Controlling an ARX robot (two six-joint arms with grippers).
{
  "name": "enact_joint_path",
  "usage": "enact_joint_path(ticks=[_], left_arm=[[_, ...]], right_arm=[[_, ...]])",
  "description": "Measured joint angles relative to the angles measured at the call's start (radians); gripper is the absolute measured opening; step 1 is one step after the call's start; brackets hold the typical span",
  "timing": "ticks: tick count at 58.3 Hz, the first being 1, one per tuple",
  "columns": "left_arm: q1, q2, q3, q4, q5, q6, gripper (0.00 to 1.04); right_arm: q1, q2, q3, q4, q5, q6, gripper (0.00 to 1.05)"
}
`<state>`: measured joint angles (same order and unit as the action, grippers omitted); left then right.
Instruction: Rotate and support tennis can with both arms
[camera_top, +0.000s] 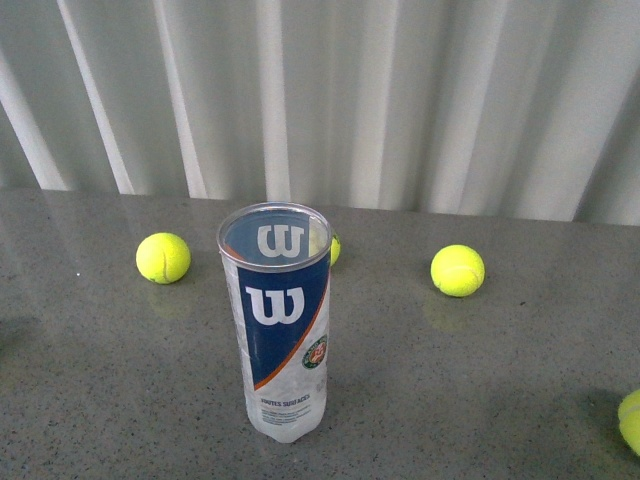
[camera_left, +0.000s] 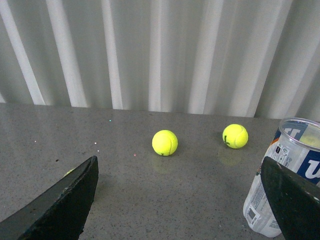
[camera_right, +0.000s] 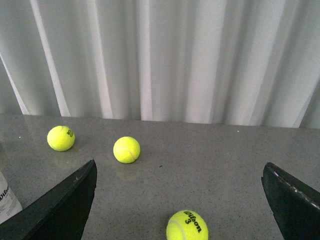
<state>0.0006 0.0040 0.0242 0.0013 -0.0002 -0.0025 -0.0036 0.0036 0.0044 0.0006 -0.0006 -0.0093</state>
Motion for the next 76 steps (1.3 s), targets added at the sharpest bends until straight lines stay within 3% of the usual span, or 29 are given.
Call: enact_joint_path(ticks=[76], left_arm=[[0.0, 0.0, 0.0, 0.0, 0.0, 0.0, 0.98]], right_arm=[[0.0, 0.0, 0.0, 0.0, 0.0, 0.0, 0.97]])
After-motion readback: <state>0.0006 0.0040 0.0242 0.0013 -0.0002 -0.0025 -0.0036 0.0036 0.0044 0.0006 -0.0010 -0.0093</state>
